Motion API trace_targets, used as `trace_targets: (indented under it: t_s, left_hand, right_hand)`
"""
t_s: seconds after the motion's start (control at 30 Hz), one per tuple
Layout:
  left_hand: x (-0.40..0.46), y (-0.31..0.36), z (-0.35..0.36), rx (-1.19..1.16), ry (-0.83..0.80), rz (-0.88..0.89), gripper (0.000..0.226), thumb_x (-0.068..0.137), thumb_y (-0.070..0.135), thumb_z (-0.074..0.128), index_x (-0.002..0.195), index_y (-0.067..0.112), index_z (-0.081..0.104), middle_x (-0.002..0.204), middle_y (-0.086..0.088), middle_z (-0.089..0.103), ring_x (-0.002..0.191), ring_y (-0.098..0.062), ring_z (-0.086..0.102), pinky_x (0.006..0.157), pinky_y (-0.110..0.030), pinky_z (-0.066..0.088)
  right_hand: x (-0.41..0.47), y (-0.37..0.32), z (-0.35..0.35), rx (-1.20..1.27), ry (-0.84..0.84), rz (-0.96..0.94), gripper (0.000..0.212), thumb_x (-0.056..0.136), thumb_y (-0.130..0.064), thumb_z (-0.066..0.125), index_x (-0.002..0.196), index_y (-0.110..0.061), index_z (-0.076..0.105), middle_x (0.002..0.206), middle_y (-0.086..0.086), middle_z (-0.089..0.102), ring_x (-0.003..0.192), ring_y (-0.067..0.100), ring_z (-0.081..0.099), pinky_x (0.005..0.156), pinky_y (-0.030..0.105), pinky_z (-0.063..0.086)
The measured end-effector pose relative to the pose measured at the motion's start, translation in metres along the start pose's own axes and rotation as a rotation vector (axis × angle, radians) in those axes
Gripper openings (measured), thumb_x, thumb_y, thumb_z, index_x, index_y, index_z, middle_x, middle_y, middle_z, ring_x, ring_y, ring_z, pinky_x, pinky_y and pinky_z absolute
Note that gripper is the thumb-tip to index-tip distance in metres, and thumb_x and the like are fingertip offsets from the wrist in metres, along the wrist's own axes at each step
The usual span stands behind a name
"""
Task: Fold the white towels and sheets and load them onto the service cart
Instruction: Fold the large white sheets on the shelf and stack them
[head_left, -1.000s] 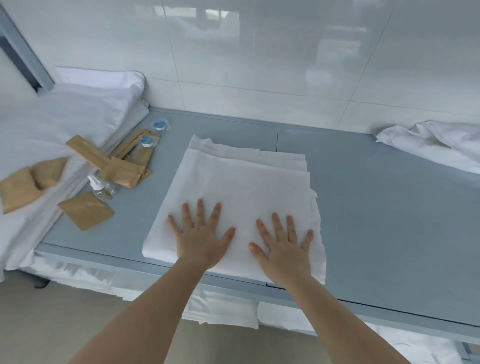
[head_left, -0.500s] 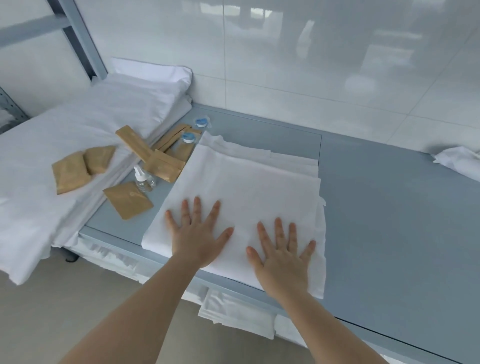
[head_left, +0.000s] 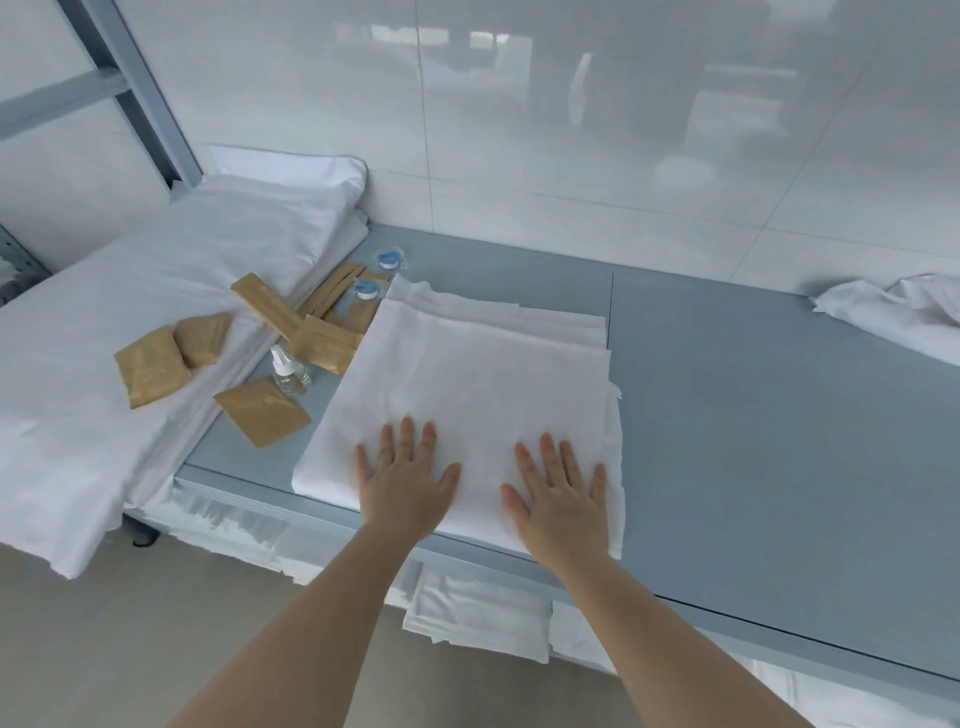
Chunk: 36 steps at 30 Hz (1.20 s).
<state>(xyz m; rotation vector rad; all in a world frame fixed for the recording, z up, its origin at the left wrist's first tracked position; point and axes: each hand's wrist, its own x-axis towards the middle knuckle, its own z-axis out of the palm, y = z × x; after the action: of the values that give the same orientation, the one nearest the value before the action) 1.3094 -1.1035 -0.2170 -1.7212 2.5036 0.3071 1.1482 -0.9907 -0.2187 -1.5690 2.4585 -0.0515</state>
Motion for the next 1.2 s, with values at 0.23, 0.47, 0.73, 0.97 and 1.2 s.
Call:
trace_targets:
  t_s: [0.23,0.47,0.73,0.97,1.2]
  left_hand:
    - [-0.046,0.013,-0.019,-0.111,-0.116,0.060,0.069,0.096,0.060,0.023,0.154,0.028,0.005,0.162,0.002,0.005,0.149,-0.018,0.000,0.120,-0.043,0.001]
    - [-0.093,0.122,-0.032,-0.192,0.043,0.237,0.067,0.097,0.059,0.024,0.153,0.023,0.016,0.159,-0.002,0.022,0.147,-0.020,0.015,0.120,-0.043,0.010]
    - [-0.151,0.279,-0.031,-0.201,0.071,0.449,0.066,0.097,0.057,0.026,0.152,0.023,0.021,0.157,-0.001,0.027,0.146,-0.020,0.018,0.119,-0.042,0.010]
    - [-0.209,0.393,-0.021,-0.189,0.090,0.538,0.065,0.097,0.057,0.025,0.153,0.024,0.018,0.157,-0.001,0.027,0.146,-0.020,0.018,0.119,-0.043,0.012]
    - [-0.238,0.469,-0.014,-0.178,0.080,0.576,0.067,0.096,0.059,0.025,0.153,0.024,0.016,0.157,-0.002,0.028,0.146,-0.023,0.018,0.118,-0.045,0.013]
  right_hand:
    - [-0.045,0.074,-0.028,-0.003,-0.069,0.099,0.063,0.097,-0.060,0.013,0.153,-0.034,0.000,0.162,-0.006,-0.005,0.148,0.016,-0.005,0.118,0.051,-0.002]
    - [-0.103,0.146,-0.070,0.133,0.100,0.259,0.061,0.097,-0.058,0.023,0.153,-0.035,0.011,0.159,-0.003,0.018,0.147,0.018,0.012,0.119,0.043,0.007]
    - [-0.179,0.255,-0.102,0.188,0.277,0.410,0.057,0.097,-0.051,0.035,0.148,-0.026,0.032,0.151,0.001,0.037,0.142,0.021,0.027,0.115,0.044,0.020]
    - [-0.244,0.364,-0.122,0.215,0.346,0.491,0.054,0.098,-0.050,0.036,0.145,-0.024,0.037,0.150,0.003,0.038,0.141,0.021,0.029,0.115,0.044,0.022]
    - [-0.270,0.429,-0.137,0.212,0.377,0.497,0.052,0.098,-0.048,0.039,0.143,-0.022,0.041,0.149,0.004,0.040,0.139,0.021,0.032,0.113,0.043,0.025]
